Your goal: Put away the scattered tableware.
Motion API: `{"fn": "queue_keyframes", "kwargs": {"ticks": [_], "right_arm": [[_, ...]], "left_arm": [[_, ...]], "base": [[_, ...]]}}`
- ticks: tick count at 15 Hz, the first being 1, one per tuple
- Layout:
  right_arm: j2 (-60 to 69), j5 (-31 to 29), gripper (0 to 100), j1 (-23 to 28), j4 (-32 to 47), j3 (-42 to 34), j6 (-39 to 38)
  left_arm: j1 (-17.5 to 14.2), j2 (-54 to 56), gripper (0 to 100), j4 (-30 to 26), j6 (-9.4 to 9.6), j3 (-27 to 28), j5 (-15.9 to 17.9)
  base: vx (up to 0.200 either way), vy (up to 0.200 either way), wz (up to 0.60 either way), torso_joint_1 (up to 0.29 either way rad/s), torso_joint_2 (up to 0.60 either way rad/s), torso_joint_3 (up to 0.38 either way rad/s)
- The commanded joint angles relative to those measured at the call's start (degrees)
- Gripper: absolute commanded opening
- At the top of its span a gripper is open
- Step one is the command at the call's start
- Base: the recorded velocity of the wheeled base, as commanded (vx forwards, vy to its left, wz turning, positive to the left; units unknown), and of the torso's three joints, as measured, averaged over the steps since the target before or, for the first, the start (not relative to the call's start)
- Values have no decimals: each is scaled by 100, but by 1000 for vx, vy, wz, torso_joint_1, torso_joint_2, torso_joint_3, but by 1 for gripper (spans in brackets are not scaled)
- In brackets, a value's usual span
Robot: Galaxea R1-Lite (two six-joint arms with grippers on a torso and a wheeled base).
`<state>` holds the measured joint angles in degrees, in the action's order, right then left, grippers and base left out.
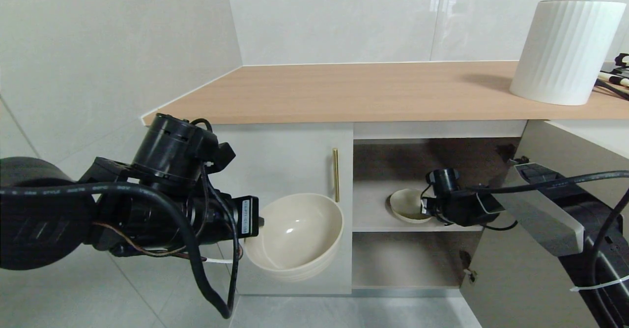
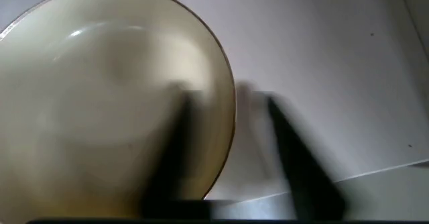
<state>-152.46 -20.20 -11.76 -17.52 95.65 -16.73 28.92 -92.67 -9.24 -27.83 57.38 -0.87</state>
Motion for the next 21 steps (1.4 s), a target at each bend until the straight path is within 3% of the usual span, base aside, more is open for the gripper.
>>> {"fn": "queue_keyframes", "kwargs": {"ticks": [1,3,5,6,8,9,12,13,14,17,21], "right_arm": [[172,7,100,7,-6,-108,-6],[726,60,100,104,-6,-784,-33],[1394,587,100,130,-6,-1505,-33],[2132,1141,100,60,-6,-2296,-15],[2994,1695,100,-195,3,-2938,29],[3802,2099,100,-467,161,-3245,47],[4901,2240,100,-1056,1180,-3360,38],[5138,2319,100,-1276,1479,-3351,38],[5270,2380,100,-1443,1655,-3360,38],[5525,2582,100,-1777,1761,-3500,29],[5164,2591,100,-2093,1769,-3562,29]], "left_arm": [[0,-14,0,1,-3,1,-1],[9,-58,0,1,6,-8,7],[105,-260,0,80,32,1,-1],[123,-471,0,335,146,10,-1],[193,-796,0,739,173,19,-10],[413,-1165,0,1126,182,19,-160],[703,-1728,0,1381,498,19,-871],[817,-1825,0,1592,516,19,-968],[905,-1895,0,1750,516,19,-1074],[1213,-2185,0,2049,709,28,-1961],[1336,-2211,0,2409,656,-25,-2102]], "base": [[0,0,0,0,0,0],[0,0,0,0,0,0],[0,0,0,0,0,0],[0,0,0,0,0,0],[0,0,0,0,0,0],[0,0,0,0,0,0],[0,0,0,0,0,0],[0,0,0,0,0,0],[0,0,0,0,0,0],[0,0,0,0,0,0],[0,0,0,0,0,0]]}}
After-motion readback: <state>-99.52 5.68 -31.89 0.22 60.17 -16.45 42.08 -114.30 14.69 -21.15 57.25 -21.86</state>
